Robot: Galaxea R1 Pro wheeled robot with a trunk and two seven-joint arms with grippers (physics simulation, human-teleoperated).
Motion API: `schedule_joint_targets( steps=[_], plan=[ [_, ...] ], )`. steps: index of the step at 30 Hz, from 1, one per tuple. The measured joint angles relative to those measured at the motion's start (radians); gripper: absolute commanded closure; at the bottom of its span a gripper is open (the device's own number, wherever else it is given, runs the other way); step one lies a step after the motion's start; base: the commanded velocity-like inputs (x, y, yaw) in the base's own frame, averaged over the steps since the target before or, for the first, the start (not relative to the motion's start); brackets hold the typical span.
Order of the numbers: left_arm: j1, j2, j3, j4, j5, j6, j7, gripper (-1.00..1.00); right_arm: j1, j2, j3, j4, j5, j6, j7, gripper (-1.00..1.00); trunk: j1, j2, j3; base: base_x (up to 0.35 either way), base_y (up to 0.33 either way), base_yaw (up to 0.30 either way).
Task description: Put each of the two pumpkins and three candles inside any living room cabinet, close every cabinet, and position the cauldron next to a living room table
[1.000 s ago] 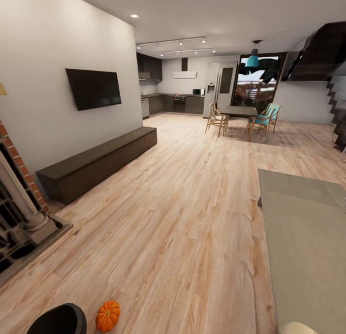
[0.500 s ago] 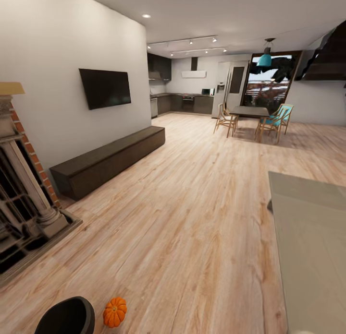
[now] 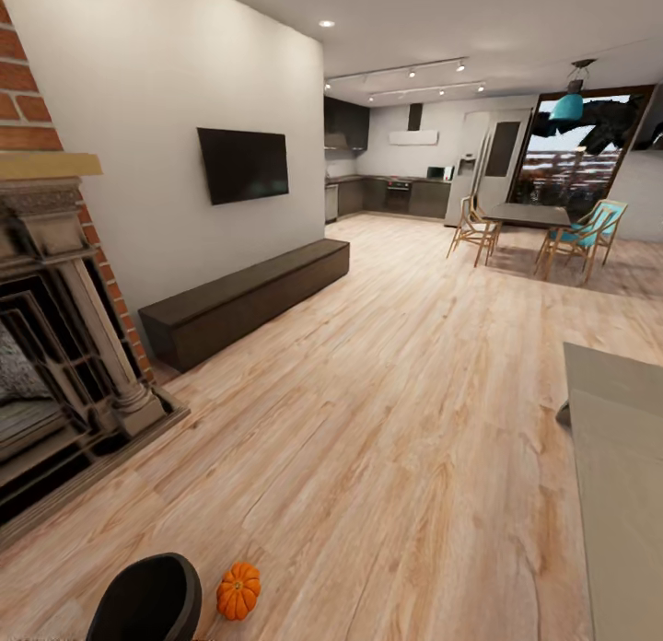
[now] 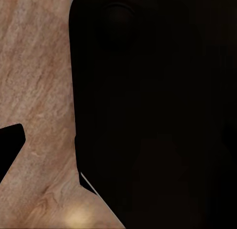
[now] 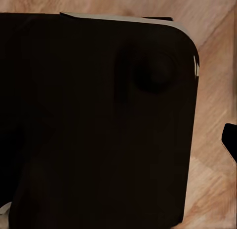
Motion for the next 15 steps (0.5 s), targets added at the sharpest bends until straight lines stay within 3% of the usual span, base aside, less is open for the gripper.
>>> schedule_joint_targets(
  steps=[15],
  plan=[
    [0.000,0.000,0.001,0.000,0.000,0.000,0.000,-1.00,0.000,0.000,0.002,0.000,0.003,0.000,-0.006,-1.00,0.000,0.000,-0.015,0.011,-0.006,0.225]
  ],
)
